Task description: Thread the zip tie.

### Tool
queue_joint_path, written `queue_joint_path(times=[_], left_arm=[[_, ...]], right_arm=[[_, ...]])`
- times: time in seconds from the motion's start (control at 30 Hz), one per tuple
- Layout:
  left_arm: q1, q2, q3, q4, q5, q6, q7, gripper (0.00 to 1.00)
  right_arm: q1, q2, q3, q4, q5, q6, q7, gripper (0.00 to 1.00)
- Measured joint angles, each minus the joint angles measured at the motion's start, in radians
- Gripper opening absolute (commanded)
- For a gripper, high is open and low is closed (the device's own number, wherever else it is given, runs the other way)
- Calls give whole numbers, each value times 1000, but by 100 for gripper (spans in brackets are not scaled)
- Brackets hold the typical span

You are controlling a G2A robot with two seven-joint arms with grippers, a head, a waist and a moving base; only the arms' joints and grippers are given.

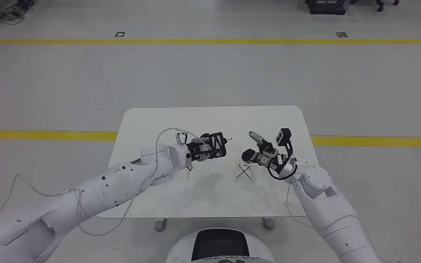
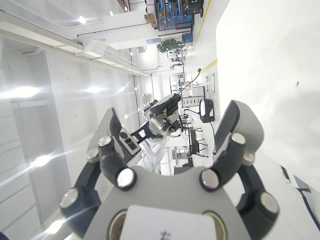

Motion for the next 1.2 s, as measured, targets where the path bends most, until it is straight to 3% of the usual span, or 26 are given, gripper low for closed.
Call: queue_joint_path(times=[0.1,0.3,0.37,0.5,0.63,0.83,1.2], left_arm=[[16,8,-30,5,-72,-7,19,0],[16,8,-29,6,-61,-5,19,0],[28,5,-41,20,-97,1,12,0],[41,-4,-86,58,-279,-22,-28,0],[46,-12,-133,105,-493,-79,-75,0],[46,-31,-165,191,-725,-162,-144,0],[40,-65,-183,288,-1010,-165,-204,0]], right_arm=[[3,1,-2,2,0,15,38,100],[3,1,-2,2,0,14,36,100],[3,1,-2,2,0,14,36,100],[3,1,-2,2,0,14,36,100],[3,1,-2,2,0,14,36,100],[3,1,-2,2,0,14,36,100],[3,1,-2,2,0,14,36,100]])
